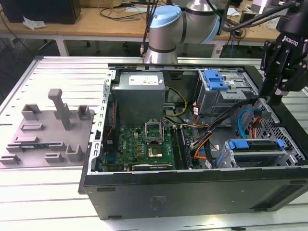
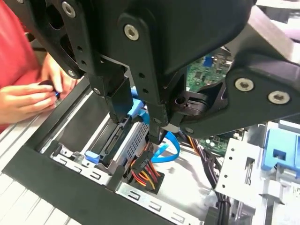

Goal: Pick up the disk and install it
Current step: 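Insert the first disk wire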

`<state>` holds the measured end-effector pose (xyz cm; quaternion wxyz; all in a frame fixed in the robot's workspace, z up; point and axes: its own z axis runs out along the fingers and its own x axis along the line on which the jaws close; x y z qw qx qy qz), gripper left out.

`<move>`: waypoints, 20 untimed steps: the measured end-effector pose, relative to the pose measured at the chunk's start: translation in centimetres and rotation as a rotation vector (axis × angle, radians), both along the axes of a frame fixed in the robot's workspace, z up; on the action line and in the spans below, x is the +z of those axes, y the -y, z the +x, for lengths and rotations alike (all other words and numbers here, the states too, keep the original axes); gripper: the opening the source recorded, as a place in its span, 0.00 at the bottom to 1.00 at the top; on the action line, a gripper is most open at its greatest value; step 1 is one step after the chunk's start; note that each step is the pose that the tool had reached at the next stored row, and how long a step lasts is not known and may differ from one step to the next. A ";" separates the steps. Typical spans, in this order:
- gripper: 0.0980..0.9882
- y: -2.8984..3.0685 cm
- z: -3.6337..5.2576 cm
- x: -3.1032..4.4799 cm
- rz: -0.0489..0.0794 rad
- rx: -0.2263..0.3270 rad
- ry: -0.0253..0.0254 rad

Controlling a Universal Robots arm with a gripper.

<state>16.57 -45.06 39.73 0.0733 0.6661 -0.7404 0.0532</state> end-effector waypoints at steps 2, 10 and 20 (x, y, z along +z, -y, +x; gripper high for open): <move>0.36 0.00 0.01 -0.07 0.000 -0.027 0.0000; 0.36 -0.92 0.43 -0.19 -0.021 -0.067 0.0233; 0.36 -2.63 1.01 -0.49 -0.125 -0.106 0.0571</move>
